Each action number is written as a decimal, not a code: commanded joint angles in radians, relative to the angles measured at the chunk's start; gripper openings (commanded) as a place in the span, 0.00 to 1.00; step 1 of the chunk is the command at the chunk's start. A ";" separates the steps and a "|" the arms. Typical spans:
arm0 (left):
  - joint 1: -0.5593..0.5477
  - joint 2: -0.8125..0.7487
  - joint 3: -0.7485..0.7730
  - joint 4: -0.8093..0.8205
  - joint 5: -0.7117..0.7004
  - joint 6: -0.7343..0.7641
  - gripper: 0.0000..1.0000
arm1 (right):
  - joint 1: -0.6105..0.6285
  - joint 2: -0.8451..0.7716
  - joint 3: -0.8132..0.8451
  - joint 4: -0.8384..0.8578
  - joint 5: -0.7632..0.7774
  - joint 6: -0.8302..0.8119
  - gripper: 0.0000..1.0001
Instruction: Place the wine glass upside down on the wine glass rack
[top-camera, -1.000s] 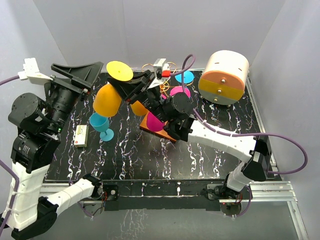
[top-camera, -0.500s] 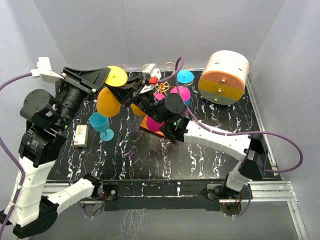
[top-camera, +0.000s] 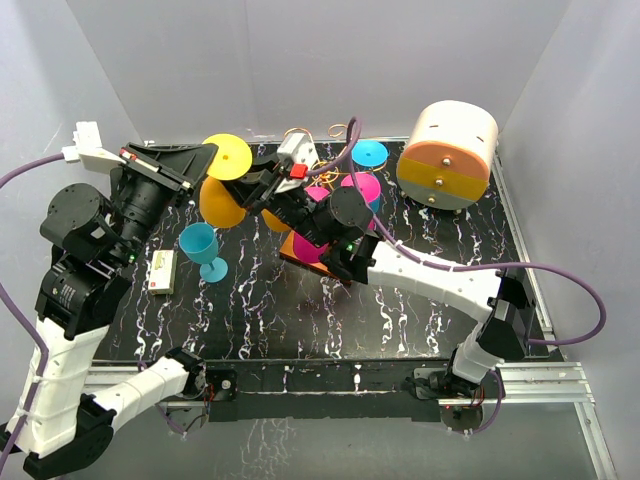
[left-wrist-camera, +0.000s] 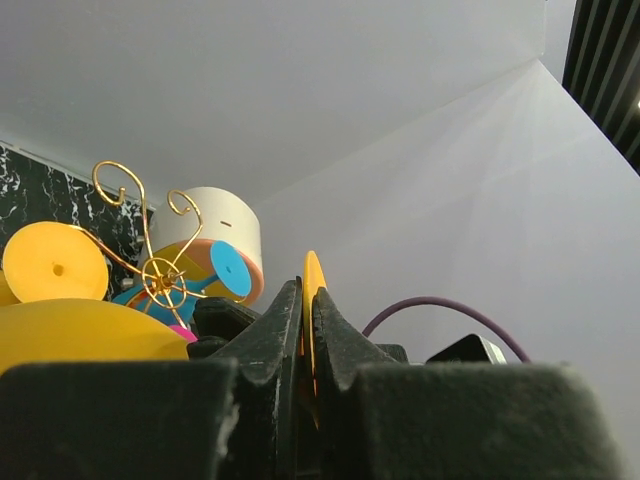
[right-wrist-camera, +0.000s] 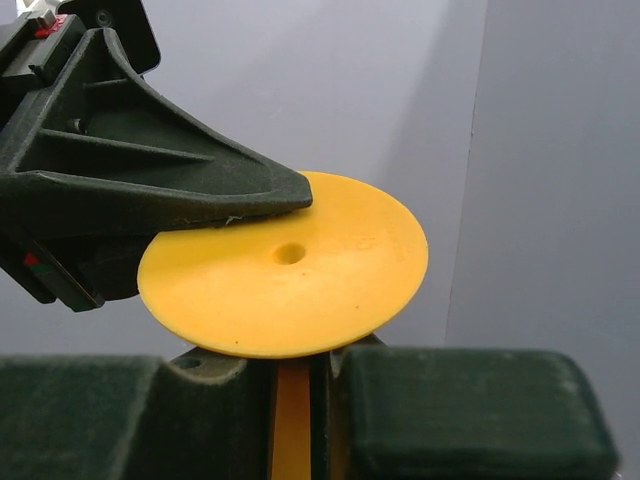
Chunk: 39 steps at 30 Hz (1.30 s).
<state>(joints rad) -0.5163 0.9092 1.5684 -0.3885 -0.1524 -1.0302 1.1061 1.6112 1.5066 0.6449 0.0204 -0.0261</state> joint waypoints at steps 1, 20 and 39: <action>-0.002 -0.015 -0.003 0.053 -0.054 0.035 0.00 | 0.009 -0.042 -0.015 0.071 0.016 0.057 0.09; -0.001 0.027 0.011 0.147 -0.225 0.218 0.00 | 0.009 -0.259 -0.196 0.052 0.073 0.077 0.75; 0.002 0.268 0.072 0.078 -0.170 0.351 0.00 | 0.009 -0.735 -0.443 -0.368 0.289 0.262 0.74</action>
<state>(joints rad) -0.5190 1.1503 1.6115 -0.3382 -0.3489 -0.7284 1.1118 0.9409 1.0782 0.3740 0.2623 0.1799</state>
